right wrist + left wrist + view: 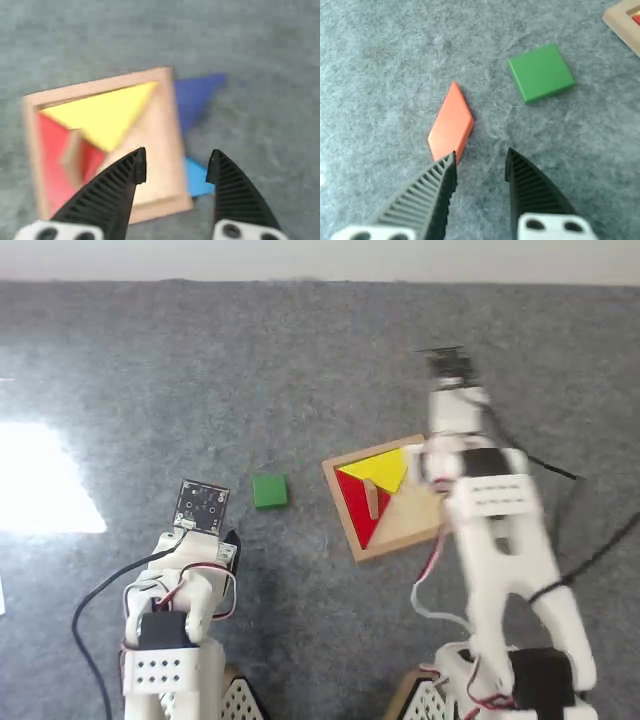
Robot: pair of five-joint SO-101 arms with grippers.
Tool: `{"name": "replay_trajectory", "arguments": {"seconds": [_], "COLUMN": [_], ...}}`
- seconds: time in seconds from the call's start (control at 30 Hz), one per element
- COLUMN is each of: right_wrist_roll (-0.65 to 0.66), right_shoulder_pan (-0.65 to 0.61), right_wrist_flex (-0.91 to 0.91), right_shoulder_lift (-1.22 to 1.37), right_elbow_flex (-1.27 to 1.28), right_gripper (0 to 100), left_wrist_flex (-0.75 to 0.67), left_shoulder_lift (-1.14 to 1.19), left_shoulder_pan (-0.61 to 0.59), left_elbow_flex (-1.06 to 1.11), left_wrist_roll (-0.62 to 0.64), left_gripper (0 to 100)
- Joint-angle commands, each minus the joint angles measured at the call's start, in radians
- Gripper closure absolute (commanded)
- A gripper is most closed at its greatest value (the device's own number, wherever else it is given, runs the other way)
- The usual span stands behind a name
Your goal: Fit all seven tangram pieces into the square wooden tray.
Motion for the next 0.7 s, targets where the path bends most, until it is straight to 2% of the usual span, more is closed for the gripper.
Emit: {"name": "replay_trajectory", "arguments": {"seconds": [0.0,0.07,0.23,0.3,0.43,0.67], "right_wrist_roll": [0.141,0.269,0.35,0.338,0.255,0.25], "right_shoulder_pan": [0.151,0.157,0.156,0.156,0.171,0.173], "right_wrist_flex": [0.018,0.036,0.044,0.028,0.065,0.062], "right_shoulder_lift": [-0.021,0.022,0.145,0.188,0.294,0.47], "right_elbow_flex": [0.002,0.0,-0.014,-0.051,-0.189,-0.275], "right_gripper": [79.7,79.7,72.7,70.5,73.5,73.9], "left_wrist_flex": [0.0,0.0,0.0,0.0,0.0,0.0], "left_shoulder_lift": [-0.017,-0.017,-0.017,-0.017,-0.017,-0.017], "left_shoulder_pan": [-0.006,-0.006,-0.006,-0.006,-0.006,-0.006], "left_elbow_flex": [-0.008,-0.008,-0.008,-0.008,-0.008,-0.008], "left_wrist_roll": [-0.012,-0.012,-0.012,-0.012,-0.012,-0.012], "left_gripper": [85,85,85,85,85,85]}}
